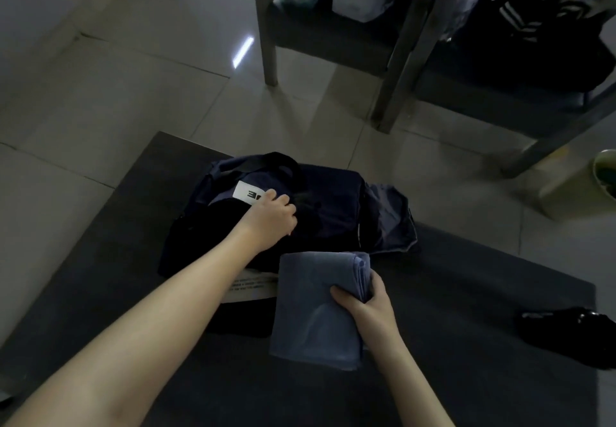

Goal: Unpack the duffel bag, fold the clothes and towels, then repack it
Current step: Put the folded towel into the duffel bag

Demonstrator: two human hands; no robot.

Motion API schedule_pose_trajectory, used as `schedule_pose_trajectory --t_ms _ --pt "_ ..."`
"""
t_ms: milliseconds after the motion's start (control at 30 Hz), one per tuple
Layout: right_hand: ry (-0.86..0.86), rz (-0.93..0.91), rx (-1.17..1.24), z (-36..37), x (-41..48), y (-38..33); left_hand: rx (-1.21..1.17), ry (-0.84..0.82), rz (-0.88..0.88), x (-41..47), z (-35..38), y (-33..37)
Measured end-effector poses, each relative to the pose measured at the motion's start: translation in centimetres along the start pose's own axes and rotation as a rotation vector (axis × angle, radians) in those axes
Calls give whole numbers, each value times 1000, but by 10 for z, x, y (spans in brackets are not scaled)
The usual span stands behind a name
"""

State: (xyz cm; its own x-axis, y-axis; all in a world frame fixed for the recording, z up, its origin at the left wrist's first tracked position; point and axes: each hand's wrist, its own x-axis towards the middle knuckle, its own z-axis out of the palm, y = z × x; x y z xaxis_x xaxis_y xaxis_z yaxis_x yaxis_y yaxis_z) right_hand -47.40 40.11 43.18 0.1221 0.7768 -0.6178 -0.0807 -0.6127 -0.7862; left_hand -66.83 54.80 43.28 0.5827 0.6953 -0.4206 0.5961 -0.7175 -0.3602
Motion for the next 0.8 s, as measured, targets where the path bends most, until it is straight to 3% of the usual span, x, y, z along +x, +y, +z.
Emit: schedule_pose_trajectory --t_ms 100,200,433,700,800 --pt "-57 -14 -67 1 0 -6 -267 203 -119 8 -9 -7" --pt "-141 -56 -124 7 4 -19 -593 241 -281 15 -28 -15" --pt "-289 -113 -193 39 31 -40 -861 365 -486 8 -46 -33" --pt "7 -219 -145 69 55 -59 -1090 462 -491 -13 -39 -43" --pt "217 -98 -170 86 56 -58 -1033 436 -409 -17 -40 -37"
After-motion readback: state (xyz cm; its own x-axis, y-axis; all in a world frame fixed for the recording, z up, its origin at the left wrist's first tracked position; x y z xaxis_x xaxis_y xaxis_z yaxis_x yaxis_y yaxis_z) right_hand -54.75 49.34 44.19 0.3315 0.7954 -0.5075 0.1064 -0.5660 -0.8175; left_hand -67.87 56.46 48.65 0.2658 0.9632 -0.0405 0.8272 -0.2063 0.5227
